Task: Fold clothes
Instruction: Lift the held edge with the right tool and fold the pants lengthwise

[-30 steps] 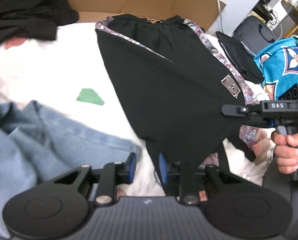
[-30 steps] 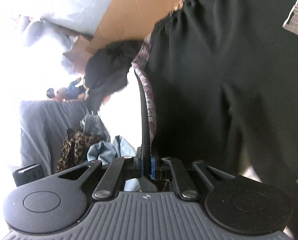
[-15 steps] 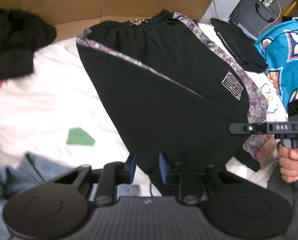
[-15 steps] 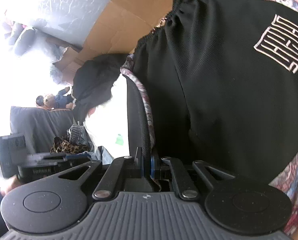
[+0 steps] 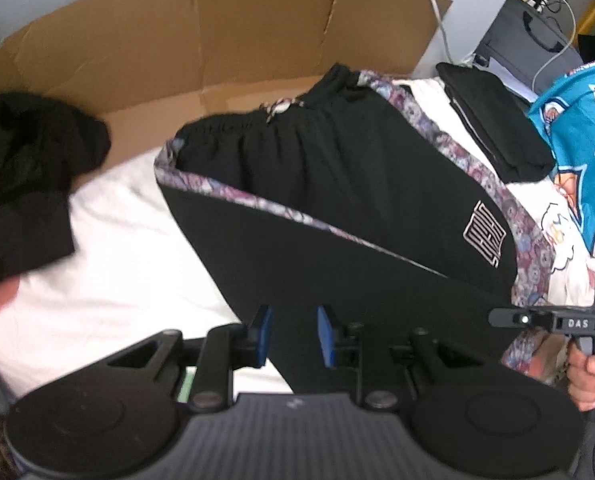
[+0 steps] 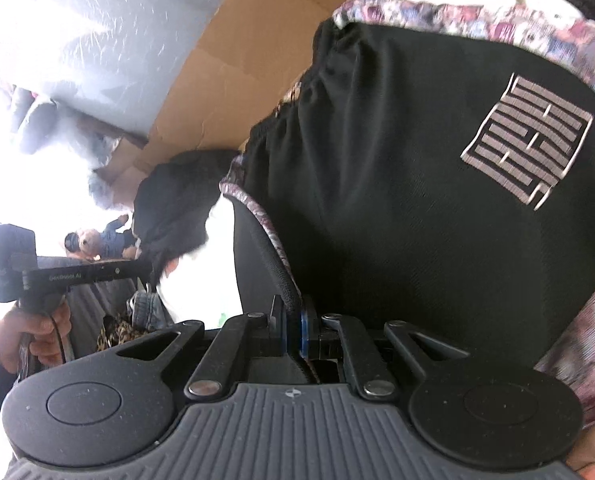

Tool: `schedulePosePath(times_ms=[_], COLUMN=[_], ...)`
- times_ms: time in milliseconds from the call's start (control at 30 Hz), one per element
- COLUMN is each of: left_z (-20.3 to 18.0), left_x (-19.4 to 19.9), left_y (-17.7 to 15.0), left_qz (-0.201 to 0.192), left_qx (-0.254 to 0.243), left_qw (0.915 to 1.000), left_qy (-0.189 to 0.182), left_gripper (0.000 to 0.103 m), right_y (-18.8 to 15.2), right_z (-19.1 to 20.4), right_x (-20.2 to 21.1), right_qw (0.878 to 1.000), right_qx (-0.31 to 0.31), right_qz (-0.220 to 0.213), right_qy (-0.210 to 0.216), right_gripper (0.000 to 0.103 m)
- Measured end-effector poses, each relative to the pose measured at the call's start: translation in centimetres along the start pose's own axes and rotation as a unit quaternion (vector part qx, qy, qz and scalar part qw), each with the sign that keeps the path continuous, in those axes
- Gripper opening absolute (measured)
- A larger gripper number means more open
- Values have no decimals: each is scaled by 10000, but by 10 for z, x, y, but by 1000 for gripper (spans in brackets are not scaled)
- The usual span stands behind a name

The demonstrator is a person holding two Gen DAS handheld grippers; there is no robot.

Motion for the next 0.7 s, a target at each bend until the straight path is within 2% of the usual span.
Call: schedulePosePath(times_ms=[300,433,567,700], left_z=[-3,-4,-17,-31], left_x=[-1,-3,-12,-24], left_y=[48,62,59,41], left_qz=[-77,-140,-171,-121], left_qx=[-238,-234,-211,-136], left_qw=[9995,9994,9996,9994], left_qy=[203,195,-22,-297], left_gripper=[26,26,26,26], right_y=[22,32,42,50], right_z=[-14,-35,-57,-78], right_x=[16,32,52,72], right_qw=[9996,9988,9965,9919], right_qx=[-91,-225,-344,-497], right_qz=[-266,-339,-548,-830], right_qy=[-76,-285,-523,-821], right_gripper=[4,4,4,4])
Point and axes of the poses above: each gripper's, at about its wrist camera, not at the fingertips, and x roughly against the way its jaws point, z to its left, y to its top, the point moved 9 cm from there along -x, roughly the way its jaws point, and after that the axes turned 4 degrees about y, right-handed, at the moved point
